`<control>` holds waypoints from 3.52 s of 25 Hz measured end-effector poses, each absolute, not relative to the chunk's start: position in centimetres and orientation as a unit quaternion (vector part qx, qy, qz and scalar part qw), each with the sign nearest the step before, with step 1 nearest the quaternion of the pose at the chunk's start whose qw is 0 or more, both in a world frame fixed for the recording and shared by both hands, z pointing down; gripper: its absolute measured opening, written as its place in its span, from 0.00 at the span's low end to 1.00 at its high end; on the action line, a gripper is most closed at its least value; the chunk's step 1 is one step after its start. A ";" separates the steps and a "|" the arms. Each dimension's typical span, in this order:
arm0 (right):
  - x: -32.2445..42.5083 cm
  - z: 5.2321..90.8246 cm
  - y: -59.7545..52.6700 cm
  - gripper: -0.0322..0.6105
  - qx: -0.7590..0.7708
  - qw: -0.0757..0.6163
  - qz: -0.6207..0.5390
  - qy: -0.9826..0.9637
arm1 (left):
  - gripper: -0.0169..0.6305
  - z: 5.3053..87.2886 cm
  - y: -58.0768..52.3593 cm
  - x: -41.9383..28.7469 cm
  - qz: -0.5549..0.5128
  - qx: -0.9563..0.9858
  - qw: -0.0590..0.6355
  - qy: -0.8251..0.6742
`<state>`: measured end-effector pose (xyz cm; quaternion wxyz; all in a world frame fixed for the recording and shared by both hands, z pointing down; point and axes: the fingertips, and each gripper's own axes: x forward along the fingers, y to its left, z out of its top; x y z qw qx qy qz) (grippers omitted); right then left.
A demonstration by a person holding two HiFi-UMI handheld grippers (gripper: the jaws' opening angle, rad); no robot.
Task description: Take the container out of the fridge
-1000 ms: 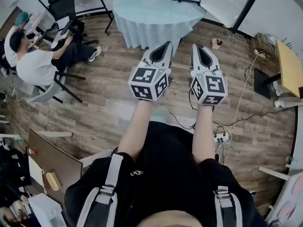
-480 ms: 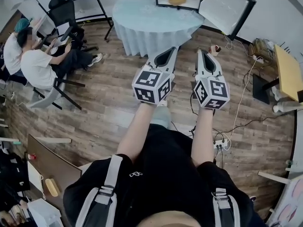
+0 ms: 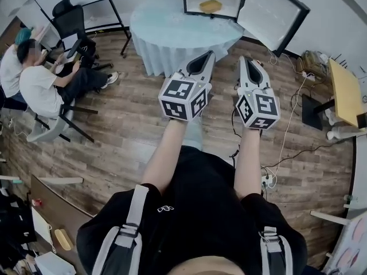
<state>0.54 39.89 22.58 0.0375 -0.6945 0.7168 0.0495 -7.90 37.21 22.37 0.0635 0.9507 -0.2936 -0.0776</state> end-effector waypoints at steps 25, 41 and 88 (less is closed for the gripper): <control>11.9 25.4 -4.5 0.05 -0.692 0.033 0.035 0.720 | 0.03 27.3 -9.1 2.0 -0.019 0.937 0.067 -0.344; 17.8 28.8 -10.5 0.05 -0.726 -0.022 0.008 0.687 | 0.03 31.6 -17.0 6.5 0.002 0.933 0.124 -0.337; 29.4 46.0 -30.3 0.14 -0.637 -0.241 -0.105 0.724 | 0.03 48.3 -31.9 14.6 0.087 0.838 0.284 -0.458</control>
